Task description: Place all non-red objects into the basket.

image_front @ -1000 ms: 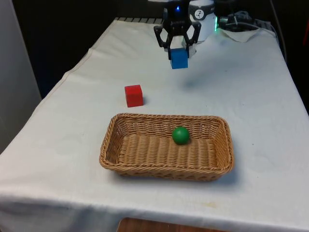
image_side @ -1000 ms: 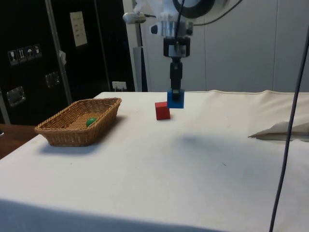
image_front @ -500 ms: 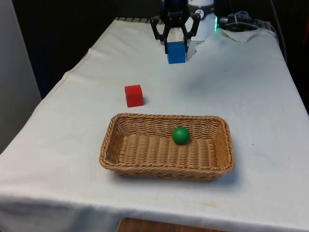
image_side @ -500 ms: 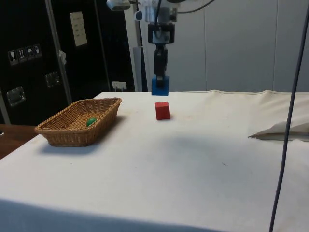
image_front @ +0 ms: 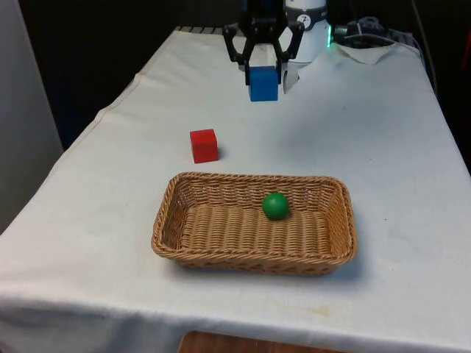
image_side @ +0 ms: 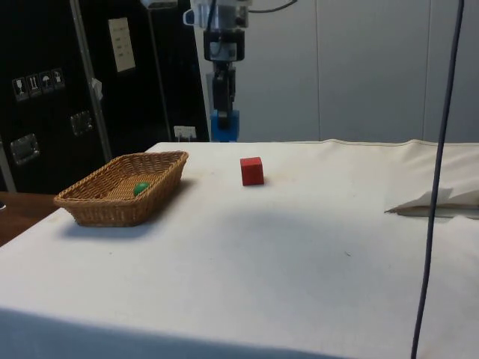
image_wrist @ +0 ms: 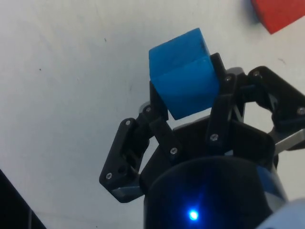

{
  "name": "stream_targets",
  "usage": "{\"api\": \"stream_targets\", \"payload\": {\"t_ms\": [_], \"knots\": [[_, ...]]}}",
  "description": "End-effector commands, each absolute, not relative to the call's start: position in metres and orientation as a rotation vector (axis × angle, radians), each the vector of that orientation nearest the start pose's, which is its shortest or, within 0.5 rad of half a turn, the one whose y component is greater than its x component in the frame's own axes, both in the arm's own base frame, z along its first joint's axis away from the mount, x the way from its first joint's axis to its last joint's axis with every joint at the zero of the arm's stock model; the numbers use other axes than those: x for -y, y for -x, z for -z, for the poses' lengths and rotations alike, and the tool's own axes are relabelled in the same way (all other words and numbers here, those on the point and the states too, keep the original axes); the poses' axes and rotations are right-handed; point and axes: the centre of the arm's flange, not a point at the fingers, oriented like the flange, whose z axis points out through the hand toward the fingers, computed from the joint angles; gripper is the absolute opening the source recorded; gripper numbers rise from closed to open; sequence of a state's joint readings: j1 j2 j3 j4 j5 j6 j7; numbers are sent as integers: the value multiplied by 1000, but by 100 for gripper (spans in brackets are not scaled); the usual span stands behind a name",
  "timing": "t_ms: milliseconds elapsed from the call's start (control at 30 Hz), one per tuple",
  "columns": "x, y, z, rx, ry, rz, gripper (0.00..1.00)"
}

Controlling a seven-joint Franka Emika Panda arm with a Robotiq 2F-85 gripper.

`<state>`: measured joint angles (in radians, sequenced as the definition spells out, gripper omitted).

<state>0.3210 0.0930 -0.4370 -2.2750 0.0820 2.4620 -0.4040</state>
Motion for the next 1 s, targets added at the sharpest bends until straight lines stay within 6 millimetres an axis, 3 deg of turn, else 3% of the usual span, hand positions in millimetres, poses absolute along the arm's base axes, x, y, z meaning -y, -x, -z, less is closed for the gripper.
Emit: {"api": "stream_targets", "payload": {"t_ms": [0, 967], "knots": [[61, -539, -330, 357, 3140, 150, 1], [62, -628, -331, 350, 3183, 179, 1]]}}
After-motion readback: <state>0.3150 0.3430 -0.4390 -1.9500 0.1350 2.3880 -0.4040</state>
